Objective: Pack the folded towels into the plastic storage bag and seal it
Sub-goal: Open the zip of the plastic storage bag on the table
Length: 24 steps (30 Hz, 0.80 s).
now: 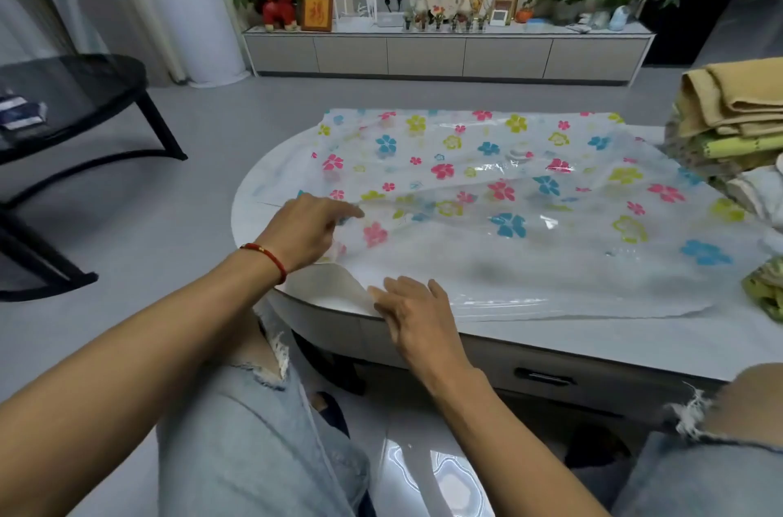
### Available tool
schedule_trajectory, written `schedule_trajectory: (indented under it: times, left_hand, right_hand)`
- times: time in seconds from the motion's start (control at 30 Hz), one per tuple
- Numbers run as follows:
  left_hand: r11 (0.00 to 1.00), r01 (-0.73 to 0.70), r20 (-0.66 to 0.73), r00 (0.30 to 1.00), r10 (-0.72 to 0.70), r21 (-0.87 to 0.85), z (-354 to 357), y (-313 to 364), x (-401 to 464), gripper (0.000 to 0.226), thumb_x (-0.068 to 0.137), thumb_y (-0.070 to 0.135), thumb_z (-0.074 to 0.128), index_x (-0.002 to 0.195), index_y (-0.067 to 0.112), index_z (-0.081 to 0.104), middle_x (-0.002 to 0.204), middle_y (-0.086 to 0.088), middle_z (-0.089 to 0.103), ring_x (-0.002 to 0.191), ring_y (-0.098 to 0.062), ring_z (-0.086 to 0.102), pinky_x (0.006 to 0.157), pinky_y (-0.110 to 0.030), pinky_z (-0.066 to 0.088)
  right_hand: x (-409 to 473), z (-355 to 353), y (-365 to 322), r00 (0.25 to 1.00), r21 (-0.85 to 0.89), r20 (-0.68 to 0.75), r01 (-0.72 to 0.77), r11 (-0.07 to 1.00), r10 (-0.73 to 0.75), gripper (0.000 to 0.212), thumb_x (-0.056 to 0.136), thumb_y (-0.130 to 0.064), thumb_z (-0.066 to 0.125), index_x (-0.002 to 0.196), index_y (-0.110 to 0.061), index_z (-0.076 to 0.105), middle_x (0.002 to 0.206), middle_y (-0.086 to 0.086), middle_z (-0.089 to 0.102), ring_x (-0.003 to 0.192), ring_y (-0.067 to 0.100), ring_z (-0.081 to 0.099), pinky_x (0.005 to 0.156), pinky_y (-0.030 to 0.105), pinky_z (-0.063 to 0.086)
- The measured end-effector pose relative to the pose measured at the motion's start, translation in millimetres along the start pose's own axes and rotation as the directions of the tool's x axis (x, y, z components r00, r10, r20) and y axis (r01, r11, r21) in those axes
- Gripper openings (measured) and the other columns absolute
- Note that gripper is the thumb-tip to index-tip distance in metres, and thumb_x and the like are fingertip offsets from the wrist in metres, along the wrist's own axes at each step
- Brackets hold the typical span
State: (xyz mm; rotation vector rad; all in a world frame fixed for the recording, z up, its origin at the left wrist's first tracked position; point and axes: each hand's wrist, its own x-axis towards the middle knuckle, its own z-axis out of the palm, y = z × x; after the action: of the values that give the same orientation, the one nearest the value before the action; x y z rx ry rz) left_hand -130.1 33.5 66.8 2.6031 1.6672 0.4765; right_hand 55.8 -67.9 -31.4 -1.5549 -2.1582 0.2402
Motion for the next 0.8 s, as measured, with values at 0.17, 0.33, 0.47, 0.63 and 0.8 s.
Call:
schedule_trajectory:
  times: [0.17,0.33,0.47,0.63,0.8]
  left_hand:
    - [0.995,0.100,-0.174,0.979,-0.104,-0.029,-23,-17,21,0.057,0.079,-0.011,0.051,0.119,0.023,0.071,0.117,-0.007,0.072,0.109,-0.033,0.065,0.090,-0.039,0.052]
    - [0.994,0.108,-0.235,0.967,-0.101,0.017,-33,-17,29,0.055,0.081,-0.012,0.048,0.115,0.024,0.073,0.111,-0.008,0.074,0.101,-0.037,0.066,0.082,-0.041,0.053]
    - [0.993,0.119,-0.160,0.980,-0.120,-0.013,-27,3,34,0.047,0.083,-0.007,0.051,0.114,0.021,0.072,0.114,-0.007,0.072,0.107,-0.034,0.063,0.090,-0.042,0.051]
    - [0.985,-0.143,0.062,0.989,0.137,0.092,-14,56,42,0.051,0.087,0.008,0.059,0.131,0.034,0.061,0.149,-0.006,0.046,0.128,-0.034,0.047,0.094,-0.048,0.049]
    - [0.903,-0.381,0.172,0.920,0.351,0.195,16,124,63,0.064,0.093,0.016,0.060,0.149,0.037,0.035,0.160,0.000,0.029,0.118,-0.030,0.051,0.082,-0.039,0.056]
  right_hand:
    - [-22,12,15,0.996,-0.017,-0.068,0.051,0.999,-0.052,0.032,0.086,-0.009,0.078,0.114,-0.022,0.076,0.124,0.005,0.070,0.122,0.034,0.062,0.109,0.062,0.042]
    - [-23,5,25,0.994,-0.017,-0.043,0.096,0.995,-0.097,0.024,0.095,-0.019,0.071,0.118,-0.021,0.077,0.124,0.004,0.071,0.122,0.032,0.062,0.111,0.061,0.042]
    - [-27,-10,30,0.991,0.044,0.098,0.086,0.995,-0.090,0.038,0.104,-0.042,0.052,0.134,-0.023,0.068,0.144,0.005,0.061,0.138,0.029,0.049,0.120,0.052,0.029]
    - [-9,-56,82,0.922,-0.061,-0.060,-0.385,0.921,0.381,0.056,0.104,-0.055,0.030,0.152,-0.032,0.047,0.162,0.007,0.041,0.152,0.032,0.029,0.121,0.058,0.016]
    - [-5,-62,142,0.779,-0.295,0.212,-0.524,0.799,0.590,0.092,0.080,-0.094,0.011,0.159,-0.051,-0.007,0.171,0.009,-0.022,0.153,0.047,-0.023,0.111,0.077,-0.014]
